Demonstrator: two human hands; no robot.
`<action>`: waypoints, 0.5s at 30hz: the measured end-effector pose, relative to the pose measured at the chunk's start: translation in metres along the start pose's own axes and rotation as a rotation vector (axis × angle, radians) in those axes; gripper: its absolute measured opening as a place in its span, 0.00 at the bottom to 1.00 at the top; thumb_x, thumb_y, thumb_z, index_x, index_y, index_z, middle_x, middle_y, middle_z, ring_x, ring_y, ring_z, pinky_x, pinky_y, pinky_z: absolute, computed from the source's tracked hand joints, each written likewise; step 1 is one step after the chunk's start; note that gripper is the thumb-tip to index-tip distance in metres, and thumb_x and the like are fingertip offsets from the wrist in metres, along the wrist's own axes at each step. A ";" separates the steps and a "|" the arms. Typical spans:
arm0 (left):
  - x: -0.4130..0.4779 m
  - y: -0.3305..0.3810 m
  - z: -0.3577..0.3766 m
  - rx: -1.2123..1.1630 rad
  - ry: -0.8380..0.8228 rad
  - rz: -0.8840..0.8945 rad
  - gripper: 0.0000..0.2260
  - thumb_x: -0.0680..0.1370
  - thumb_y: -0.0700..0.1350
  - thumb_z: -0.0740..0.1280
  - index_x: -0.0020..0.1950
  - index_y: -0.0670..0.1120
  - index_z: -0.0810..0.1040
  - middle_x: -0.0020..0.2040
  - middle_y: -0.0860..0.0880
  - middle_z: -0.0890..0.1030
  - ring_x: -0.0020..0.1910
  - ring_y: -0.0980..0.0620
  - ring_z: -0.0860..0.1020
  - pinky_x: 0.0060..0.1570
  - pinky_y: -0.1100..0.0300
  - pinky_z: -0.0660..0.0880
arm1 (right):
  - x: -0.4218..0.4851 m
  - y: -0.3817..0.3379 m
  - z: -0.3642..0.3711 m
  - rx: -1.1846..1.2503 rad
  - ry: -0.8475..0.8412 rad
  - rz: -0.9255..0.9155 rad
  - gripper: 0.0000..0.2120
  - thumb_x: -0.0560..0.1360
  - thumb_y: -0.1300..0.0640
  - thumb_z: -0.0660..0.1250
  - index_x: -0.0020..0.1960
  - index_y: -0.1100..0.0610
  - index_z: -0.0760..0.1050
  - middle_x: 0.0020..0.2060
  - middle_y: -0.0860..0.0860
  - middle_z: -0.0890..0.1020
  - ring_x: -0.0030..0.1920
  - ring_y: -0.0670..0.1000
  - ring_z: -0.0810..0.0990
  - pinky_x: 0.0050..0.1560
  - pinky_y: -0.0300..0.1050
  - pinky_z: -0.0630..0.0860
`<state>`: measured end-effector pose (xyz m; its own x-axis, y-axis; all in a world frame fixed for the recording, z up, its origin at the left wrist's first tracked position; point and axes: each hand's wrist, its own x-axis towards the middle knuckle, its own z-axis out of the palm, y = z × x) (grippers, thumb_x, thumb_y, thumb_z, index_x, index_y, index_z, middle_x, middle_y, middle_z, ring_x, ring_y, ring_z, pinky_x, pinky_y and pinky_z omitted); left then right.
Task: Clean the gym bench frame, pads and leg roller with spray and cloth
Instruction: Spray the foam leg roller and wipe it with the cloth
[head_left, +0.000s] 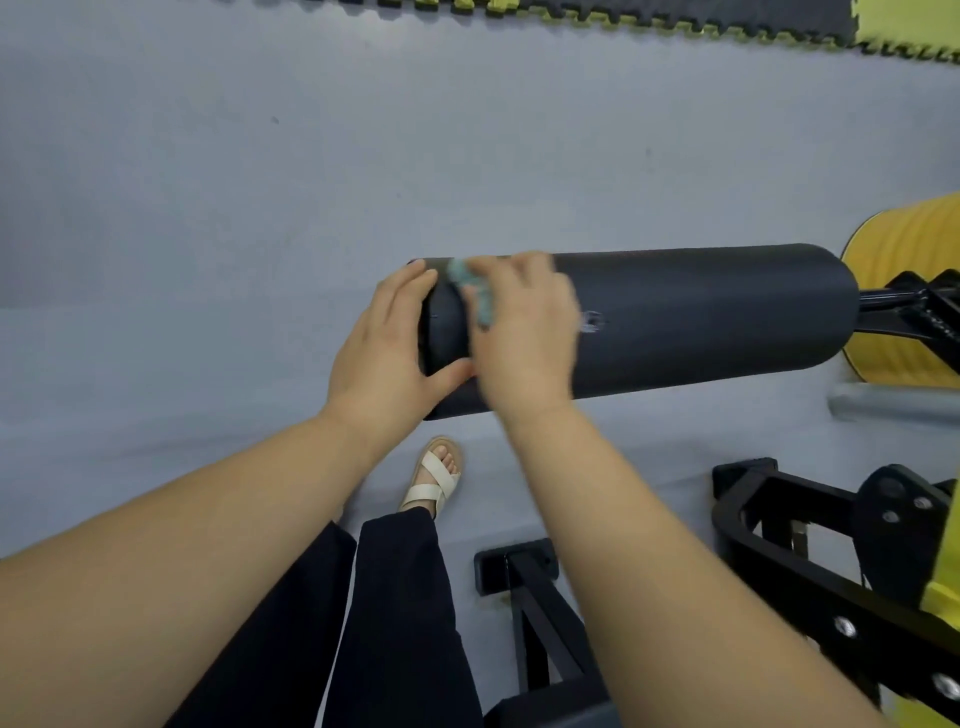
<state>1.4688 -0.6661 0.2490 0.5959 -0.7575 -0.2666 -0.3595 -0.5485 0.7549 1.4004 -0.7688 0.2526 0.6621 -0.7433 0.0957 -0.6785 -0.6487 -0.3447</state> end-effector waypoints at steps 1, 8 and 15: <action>-0.003 0.000 0.002 0.001 0.024 0.012 0.36 0.68 0.48 0.74 0.73 0.46 0.63 0.74 0.51 0.61 0.71 0.54 0.64 0.61 0.58 0.68 | -0.006 -0.009 0.002 0.063 -0.035 -0.086 0.10 0.70 0.60 0.69 0.50 0.56 0.81 0.43 0.58 0.79 0.35 0.61 0.75 0.37 0.50 0.73; -0.022 -0.013 0.015 0.117 0.087 0.161 0.36 0.67 0.47 0.77 0.70 0.40 0.66 0.72 0.45 0.64 0.68 0.46 0.67 0.57 0.53 0.72 | 0.009 0.106 -0.040 -0.111 -0.017 -0.127 0.12 0.71 0.62 0.67 0.54 0.58 0.80 0.47 0.61 0.78 0.41 0.64 0.76 0.42 0.54 0.75; -0.020 -0.025 0.019 0.135 0.128 0.277 0.37 0.64 0.50 0.78 0.68 0.44 0.64 0.69 0.48 0.61 0.64 0.47 0.68 0.48 0.50 0.79 | 0.033 0.103 -0.048 -0.223 0.012 0.452 0.13 0.78 0.55 0.61 0.61 0.52 0.76 0.60 0.58 0.72 0.56 0.62 0.72 0.55 0.50 0.66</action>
<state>1.4527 -0.6442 0.2244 0.5441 -0.8387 0.0215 -0.6072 -0.3759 0.7000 1.3371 -0.8683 0.2652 0.2840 -0.9588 -0.0061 -0.9487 -0.2801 -0.1464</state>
